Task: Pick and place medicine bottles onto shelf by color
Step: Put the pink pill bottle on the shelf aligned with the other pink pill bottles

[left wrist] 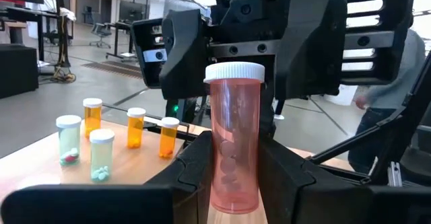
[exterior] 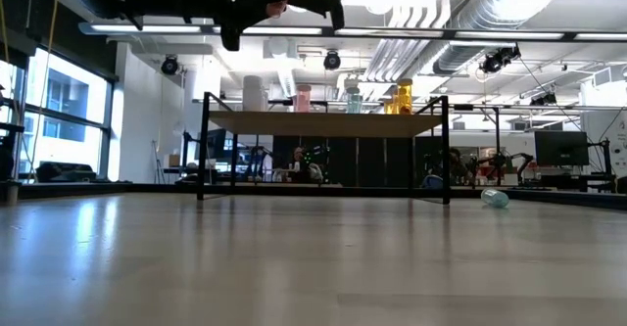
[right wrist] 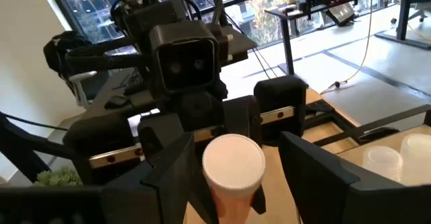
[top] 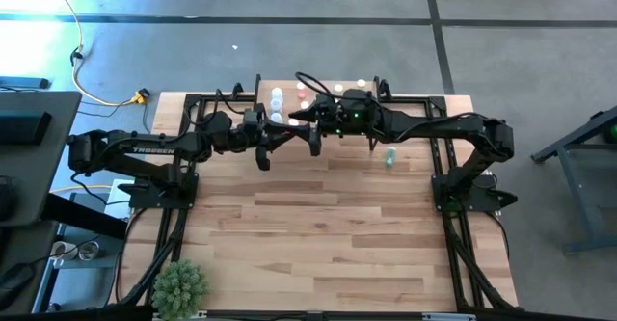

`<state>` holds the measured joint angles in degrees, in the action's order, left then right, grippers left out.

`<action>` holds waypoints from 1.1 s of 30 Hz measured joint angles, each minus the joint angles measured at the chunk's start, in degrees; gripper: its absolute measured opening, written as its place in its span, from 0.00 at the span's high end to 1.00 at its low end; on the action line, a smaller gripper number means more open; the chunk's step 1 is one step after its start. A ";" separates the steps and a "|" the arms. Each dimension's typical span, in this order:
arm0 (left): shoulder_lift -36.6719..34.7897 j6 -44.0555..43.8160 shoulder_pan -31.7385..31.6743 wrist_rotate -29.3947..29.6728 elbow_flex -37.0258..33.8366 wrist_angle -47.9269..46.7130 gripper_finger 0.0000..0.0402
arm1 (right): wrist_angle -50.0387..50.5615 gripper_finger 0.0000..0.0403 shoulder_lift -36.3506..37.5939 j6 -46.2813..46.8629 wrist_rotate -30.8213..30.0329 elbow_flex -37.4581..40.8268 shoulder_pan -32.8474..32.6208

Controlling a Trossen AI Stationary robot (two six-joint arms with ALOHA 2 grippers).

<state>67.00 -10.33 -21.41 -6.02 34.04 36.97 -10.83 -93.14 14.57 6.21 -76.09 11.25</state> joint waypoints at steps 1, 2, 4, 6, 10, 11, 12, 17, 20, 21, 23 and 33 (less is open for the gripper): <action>0.00 0.00 0.00 0.00 0.00 0.00 0.79 | 0.14 0.49 0.00 0.04 0.02 0.00 0.00; 0.00 0.00 0.00 0.02 0.00 0.00 0.79 | 0.03 0.49 0.01 0.02 0.05 0.00 0.00; 0.00 0.00 0.00 0.00 0.00 -0.02 0.79 | -0.09 0.49 0.04 0.11 0.45 0.00 0.00; -0.02 0.02 0.00 0.00 0.00 -0.02 0.79 | -0.03 0.50 0.04 0.66 0.56 0.00 0.00; -0.02 0.02 0.00 -0.02 0.00 -0.03 0.79 | 0.43 0.57 0.04 1.43 0.96 0.00 -0.02; -0.02 0.02 0.00 -0.02 0.00 -0.04 0.79 | 0.32 0.60 0.04 1.60 1.24 0.00 0.00; -0.02 0.00 0.00 -0.02 0.00 -0.04 0.79 | 0.20 0.62 0.04 1.92 1.41 0.00 0.00; -0.02 0.02 0.00 -0.02 0.00 -0.07 0.79 | 0.31 0.73 0.07 1.92 1.40 0.00 -0.02; -0.02 0.02 0.00 -0.02 0.00 -0.07 0.79 | 0.31 0.75 0.07 1.92 1.41 0.00 -0.02; -0.02 0.02 0.00 -0.02 0.00 -0.07 0.79 | 0.31 0.76 0.07 1.92 1.39 0.00 -0.02; -0.02 0.02 0.00 -0.02 0.00 -0.07 0.79 | 0.33 0.75 0.07 1.92 1.41 0.00 -0.02; -0.02 0.00 0.04 0.76 0.00 -0.55 0.79 | 1.41 0.75 0.13 2.56 1.39 0.00 -0.02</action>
<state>66.98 -10.33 -21.37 -5.26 34.04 36.42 -9.42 -93.01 17.13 7.60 -76.09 11.22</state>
